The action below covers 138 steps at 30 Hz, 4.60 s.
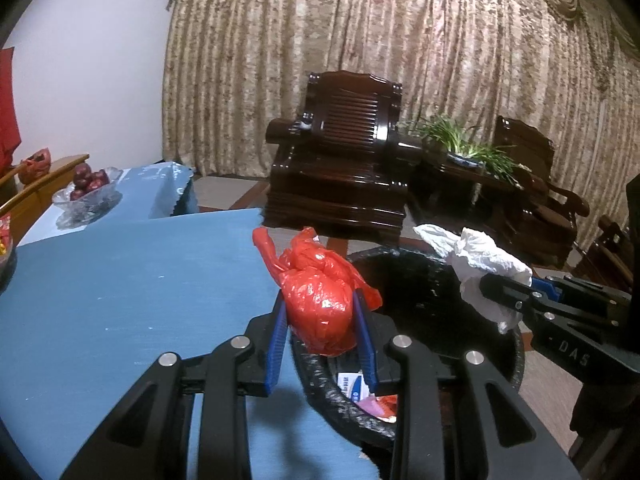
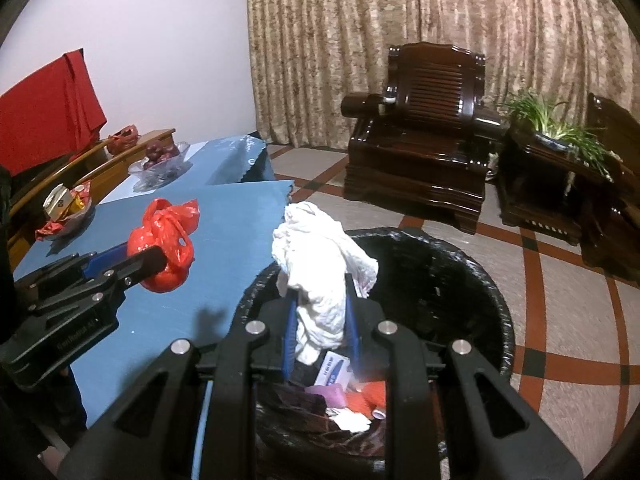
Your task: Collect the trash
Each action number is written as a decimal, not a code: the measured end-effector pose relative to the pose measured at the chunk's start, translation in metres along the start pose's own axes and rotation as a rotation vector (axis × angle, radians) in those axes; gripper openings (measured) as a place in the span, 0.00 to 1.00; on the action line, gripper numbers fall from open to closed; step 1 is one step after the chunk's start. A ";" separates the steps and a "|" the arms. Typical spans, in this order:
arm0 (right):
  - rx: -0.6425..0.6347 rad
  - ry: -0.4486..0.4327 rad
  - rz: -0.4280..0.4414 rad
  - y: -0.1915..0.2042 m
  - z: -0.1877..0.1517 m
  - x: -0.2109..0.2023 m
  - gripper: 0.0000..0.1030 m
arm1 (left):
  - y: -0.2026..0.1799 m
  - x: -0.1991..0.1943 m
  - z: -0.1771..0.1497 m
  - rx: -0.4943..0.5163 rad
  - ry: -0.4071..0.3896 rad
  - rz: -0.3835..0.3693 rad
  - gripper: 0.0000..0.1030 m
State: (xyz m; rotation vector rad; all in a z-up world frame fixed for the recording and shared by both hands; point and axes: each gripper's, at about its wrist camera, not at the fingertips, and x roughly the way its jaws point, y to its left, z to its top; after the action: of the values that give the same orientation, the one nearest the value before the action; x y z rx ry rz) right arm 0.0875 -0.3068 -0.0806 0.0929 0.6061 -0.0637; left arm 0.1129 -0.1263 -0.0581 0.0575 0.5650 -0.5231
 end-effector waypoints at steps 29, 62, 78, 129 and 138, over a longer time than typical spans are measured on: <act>0.070 0.026 -0.106 -0.058 -0.019 0.000 0.19 | -0.046 0.050 -0.005 0.066 0.056 -0.089 0.30; 0.083 0.077 -0.186 -0.072 -0.030 0.046 0.89 | -0.037 0.096 -0.007 0.028 0.138 -0.089 0.67; 0.121 0.040 -0.096 -0.045 -0.009 0.009 0.95 | 0.000 0.033 0.007 0.003 0.066 0.051 0.94; -0.002 -0.090 -0.021 0.035 0.029 -0.092 0.95 | 0.011 -0.109 0.025 -0.001 -0.095 0.184 0.94; -0.015 -0.096 -0.016 0.040 0.031 -0.095 0.95 | 0.014 -0.114 0.024 0.000 -0.101 0.186 0.94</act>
State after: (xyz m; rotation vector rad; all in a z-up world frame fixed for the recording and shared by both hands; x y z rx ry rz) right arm 0.0304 -0.2676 0.0022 0.0702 0.5116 -0.0785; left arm 0.0497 -0.0671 0.0211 0.0827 0.4558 -0.3430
